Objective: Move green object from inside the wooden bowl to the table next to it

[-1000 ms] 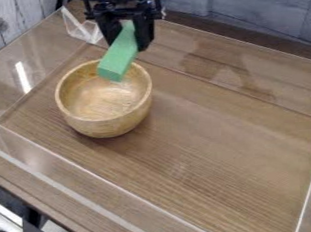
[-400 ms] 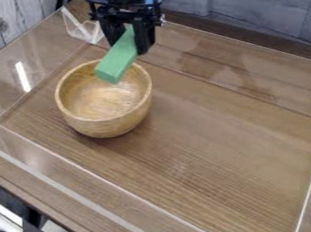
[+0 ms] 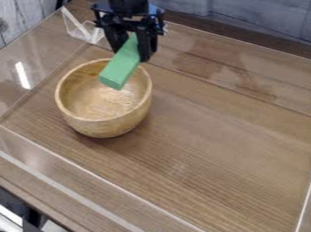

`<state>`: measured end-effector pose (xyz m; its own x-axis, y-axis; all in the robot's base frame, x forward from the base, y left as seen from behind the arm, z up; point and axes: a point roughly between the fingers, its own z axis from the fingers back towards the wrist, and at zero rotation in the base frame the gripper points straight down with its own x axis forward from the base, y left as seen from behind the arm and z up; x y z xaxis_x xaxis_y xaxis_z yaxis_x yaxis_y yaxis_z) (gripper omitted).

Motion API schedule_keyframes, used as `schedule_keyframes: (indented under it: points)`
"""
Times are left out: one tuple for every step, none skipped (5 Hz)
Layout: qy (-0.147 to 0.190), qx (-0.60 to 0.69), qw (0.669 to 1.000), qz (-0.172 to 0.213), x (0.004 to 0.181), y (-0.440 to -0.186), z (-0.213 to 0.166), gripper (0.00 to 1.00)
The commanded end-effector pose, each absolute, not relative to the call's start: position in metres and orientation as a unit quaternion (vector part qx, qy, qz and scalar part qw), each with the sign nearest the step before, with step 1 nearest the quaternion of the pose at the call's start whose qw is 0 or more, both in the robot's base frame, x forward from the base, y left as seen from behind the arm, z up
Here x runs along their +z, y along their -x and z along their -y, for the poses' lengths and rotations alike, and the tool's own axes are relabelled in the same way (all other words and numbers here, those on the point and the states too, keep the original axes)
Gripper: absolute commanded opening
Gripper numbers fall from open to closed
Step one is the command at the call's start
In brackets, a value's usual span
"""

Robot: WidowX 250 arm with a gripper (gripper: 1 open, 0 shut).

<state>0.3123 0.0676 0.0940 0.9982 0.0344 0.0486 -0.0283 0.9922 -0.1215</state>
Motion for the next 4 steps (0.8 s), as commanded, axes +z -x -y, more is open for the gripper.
schedule_keyframes:
  points:
    - [0.052, 0.013, 0.998, 0.044, 0.1, -0.32, -0.065, 0.0]
    - [0.05, 0.003, 0.998, 0.041, 0.101, -0.32, -0.068, 0.0]
    - [0.048, -0.006, 0.998, 0.038, 0.102, -0.319, -0.07, 0.0]
    - [0.047, -0.005, 0.998, 0.036, 0.091, -0.317, -0.067, 0.0]
